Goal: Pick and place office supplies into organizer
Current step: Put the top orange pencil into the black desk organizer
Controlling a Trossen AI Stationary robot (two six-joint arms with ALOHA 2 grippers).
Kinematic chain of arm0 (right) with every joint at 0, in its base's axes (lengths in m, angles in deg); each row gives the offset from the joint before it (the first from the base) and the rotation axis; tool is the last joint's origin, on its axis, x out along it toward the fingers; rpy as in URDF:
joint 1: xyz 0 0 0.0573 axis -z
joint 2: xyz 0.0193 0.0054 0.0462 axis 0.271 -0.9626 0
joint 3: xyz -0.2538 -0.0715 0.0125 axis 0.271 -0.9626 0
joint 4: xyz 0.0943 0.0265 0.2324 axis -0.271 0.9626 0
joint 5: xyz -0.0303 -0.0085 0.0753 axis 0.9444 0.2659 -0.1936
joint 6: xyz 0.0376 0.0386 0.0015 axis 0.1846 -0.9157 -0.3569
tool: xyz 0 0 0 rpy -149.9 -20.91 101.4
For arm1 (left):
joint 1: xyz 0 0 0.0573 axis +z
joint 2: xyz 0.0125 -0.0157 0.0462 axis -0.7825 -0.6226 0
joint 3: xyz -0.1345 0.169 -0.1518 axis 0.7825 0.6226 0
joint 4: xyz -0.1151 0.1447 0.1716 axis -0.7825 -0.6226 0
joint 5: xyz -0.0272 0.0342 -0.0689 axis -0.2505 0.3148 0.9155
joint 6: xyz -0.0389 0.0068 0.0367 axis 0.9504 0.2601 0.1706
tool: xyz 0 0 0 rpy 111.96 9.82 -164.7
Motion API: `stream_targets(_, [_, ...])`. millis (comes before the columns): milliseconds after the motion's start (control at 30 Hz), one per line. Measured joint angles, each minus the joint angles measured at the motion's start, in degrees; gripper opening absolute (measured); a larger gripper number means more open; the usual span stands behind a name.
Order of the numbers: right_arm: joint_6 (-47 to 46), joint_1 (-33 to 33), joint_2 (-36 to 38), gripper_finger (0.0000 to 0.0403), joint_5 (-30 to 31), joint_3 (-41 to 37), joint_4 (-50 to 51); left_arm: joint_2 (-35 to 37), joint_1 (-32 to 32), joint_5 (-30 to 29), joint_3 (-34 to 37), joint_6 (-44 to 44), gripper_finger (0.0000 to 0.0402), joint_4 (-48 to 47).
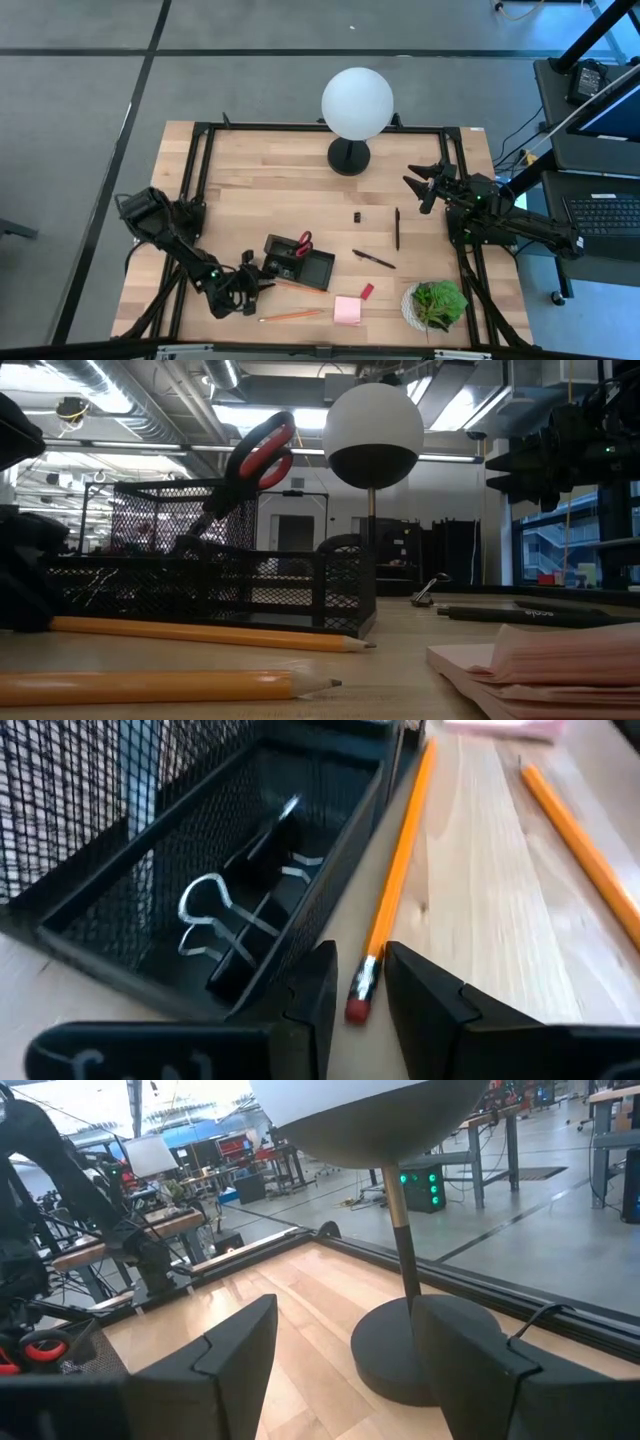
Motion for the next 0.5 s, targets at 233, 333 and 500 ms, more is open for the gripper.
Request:
stream_targets(233, [-0.04,0.02,0.0,0.0236,-0.01,0.0,-0.01,-3.58,-1.81,-4.31,-0.07,-0.11,0.0082,3.99])
stream_targets(333, [-0.04,0.01,0.0,0.0236,-0.01,0.0,0.0,-3.76,-2.79,-4.96,-0.13,-2.47,0.0082,3.67])
stream_targets(500, [-0.12,0.0,0.0,0.0236,0.0,0.02,0.0,-3.76,-2.76,-4.75,-0.15,-2.26,0.0079,2.99])
